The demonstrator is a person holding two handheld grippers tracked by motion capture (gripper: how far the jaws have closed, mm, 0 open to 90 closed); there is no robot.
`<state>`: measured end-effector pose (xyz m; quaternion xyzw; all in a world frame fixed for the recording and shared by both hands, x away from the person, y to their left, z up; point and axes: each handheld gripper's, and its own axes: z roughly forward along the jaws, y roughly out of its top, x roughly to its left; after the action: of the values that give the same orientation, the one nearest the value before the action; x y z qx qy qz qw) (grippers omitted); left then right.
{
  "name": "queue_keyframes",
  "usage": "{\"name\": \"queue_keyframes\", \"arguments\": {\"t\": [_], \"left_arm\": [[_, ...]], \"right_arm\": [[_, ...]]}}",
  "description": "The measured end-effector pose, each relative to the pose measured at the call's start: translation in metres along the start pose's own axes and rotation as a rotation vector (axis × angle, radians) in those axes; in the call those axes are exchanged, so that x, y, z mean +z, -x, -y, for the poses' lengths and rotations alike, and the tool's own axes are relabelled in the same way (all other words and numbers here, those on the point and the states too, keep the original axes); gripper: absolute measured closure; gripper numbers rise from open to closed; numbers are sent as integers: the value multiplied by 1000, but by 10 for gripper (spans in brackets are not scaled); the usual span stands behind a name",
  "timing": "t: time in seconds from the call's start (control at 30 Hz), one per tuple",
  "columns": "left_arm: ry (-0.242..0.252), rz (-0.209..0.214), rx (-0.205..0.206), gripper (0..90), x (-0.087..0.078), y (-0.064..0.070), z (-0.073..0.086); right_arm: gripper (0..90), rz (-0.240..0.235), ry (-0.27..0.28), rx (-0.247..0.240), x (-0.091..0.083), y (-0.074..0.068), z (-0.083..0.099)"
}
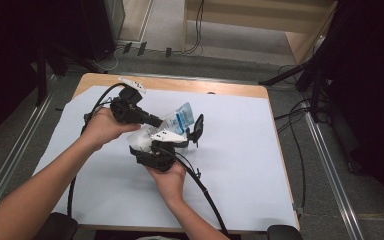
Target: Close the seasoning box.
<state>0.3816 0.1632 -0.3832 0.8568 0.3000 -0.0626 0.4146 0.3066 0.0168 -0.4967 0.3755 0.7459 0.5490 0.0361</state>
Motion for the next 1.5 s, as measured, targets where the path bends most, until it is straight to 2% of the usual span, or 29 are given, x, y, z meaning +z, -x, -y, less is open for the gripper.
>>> {"name": "queue_keyframes", "arguments": {"t": [0.4,0.83,1.2,1.5], "left_arm": [[-2,1,-1,900,0,0,0],[4,0,0,897,0,0,0],[11,4,-3,897,2,0,-1],[13,3,-4,895,1,0,-2]], "right_arm": [[500,-7,-1,2,0,0,0],[505,-25,14,40,1,0,0],[505,-7,11,20,0,2,0],[506,-15,19,34,-1,2,-1]]}}
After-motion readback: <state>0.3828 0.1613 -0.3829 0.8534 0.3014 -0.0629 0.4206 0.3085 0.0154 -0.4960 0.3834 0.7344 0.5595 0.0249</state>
